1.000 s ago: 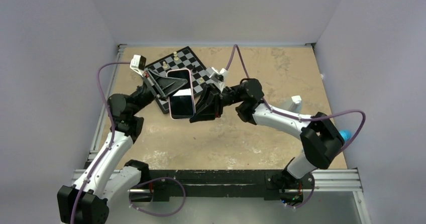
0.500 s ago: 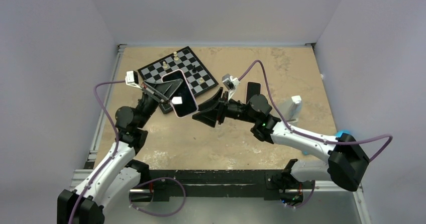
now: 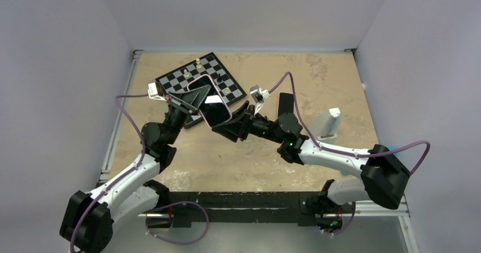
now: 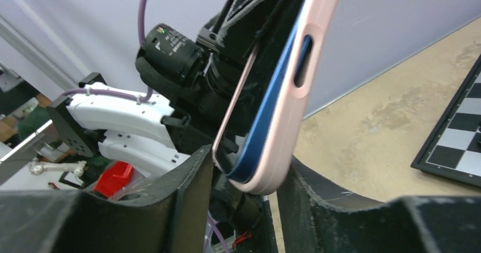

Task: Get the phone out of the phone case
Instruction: Remove the phone case from the phone.

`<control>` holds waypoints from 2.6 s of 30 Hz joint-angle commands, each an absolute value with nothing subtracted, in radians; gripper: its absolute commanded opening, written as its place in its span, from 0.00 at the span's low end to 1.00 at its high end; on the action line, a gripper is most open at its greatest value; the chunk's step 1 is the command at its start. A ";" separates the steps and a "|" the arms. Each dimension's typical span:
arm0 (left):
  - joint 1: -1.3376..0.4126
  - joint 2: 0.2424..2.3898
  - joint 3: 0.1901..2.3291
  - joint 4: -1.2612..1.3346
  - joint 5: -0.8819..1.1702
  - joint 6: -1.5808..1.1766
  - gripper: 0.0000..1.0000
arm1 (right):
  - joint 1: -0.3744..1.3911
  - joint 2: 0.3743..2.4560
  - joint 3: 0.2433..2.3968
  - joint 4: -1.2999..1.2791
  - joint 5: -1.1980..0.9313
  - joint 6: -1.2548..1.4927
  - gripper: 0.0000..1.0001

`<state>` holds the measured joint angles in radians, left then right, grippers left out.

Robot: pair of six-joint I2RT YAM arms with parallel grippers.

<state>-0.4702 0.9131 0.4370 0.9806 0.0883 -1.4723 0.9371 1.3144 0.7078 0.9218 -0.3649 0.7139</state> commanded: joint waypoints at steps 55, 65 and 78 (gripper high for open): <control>-0.527 0.800 0.498 0.986 0.271 -1.700 0.00 | 0.765 1.477 0.742 0.846 -0.518 0.985 0.00; -0.527 0.767 0.567 0.940 0.344 -1.626 0.00 | 0.747 1.530 0.730 0.955 -0.494 1.299 0.00; -0.527 0.683 0.625 0.632 0.356 -1.395 0.00 | 0.760 1.357 0.714 0.660 -0.571 0.827 0.46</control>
<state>-0.4847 0.8047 0.5259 0.6796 0.1062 -1.4311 0.7925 1.4620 0.7296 1.0542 -0.6804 1.1831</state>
